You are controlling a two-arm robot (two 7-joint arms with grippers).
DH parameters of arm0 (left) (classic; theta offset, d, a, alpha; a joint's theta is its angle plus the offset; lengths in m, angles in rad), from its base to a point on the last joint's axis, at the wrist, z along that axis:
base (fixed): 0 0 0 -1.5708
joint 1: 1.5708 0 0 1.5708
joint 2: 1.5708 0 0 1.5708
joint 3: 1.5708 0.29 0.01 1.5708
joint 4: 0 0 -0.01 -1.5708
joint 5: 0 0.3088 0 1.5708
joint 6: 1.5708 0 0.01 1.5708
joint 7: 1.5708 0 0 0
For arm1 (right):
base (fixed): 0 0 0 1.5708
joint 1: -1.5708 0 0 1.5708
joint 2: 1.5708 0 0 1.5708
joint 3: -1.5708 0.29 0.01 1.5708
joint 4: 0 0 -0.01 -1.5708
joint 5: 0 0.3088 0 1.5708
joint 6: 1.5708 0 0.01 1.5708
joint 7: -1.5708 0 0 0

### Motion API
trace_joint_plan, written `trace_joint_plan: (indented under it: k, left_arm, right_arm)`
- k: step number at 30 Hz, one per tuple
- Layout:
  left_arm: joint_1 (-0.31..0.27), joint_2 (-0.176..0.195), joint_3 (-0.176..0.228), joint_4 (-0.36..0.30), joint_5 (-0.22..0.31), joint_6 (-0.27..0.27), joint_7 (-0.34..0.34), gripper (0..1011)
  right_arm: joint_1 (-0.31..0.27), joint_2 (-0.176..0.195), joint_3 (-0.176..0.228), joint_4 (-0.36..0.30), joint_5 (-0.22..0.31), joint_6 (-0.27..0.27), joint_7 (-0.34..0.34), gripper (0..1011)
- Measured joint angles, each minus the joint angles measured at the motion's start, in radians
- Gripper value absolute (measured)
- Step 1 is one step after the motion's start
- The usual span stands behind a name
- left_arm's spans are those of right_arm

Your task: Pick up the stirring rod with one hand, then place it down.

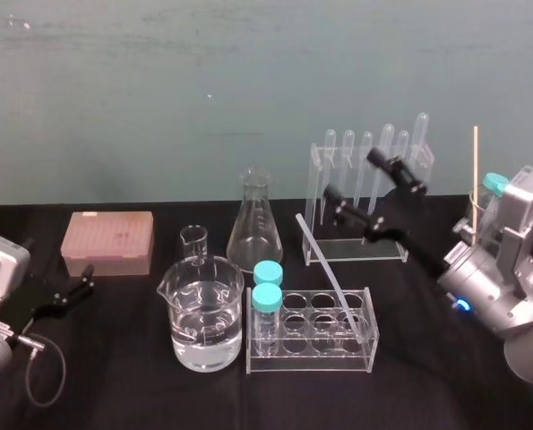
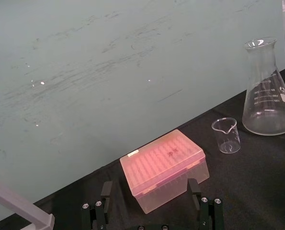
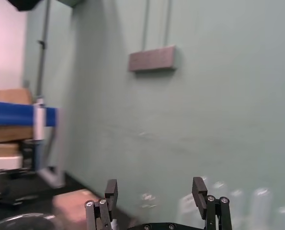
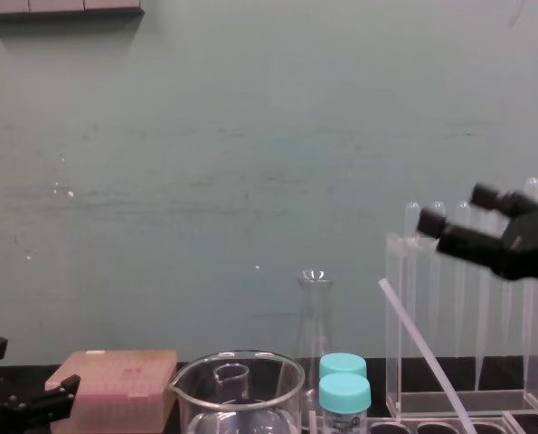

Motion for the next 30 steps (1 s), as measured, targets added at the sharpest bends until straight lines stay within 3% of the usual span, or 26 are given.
trace_joint_plan:
  k: [6,12,13,14,16,20,30]
  left_arm:
    - [0.0,0.0,0.0,0.0,0.0,0.0,0.0,1000]
    - [0.0,0.0,0.0,0.0,0.0,0.0,0.0,1000]
    - [0.0,0.0,0.0,0.0,0.0,0.0,0.0,1000]
    - [0.0,0.0,0.0,0.0,0.0,0.0,0.0,1000]
    - [0.0,0.0,0.0,0.0,0.0,0.0,0.0,1000]
    - [0.0,0.0,0.0,0.0,0.0,0.0,0.0,1000]
    - [0.0,0.0,0.0,0.0,0.0,0.0,0.0,1000]
  right_arm:
    - [-0.033,0.009,0.052,-0.039,-0.1,0.011,-0.142,1000]
    - [-0.085,0.033,0.085,-0.054,-0.167,0.111,-0.229,1000]
    - [-0.098,0.038,0.086,-0.056,-0.177,0.152,-0.24,1000]
    - [-0.098,0.038,0.086,-0.056,-0.177,0.152,-0.24,1000]
    - [-0.114,0.041,0.084,-0.053,-0.189,0.22,-0.245,1000]
    - [-0.115,0.034,0.083,-0.04,-0.194,0.259,-0.244,1000]
    - [-0.115,0.036,0.083,-0.042,-0.195,0.257,-0.243,1000]
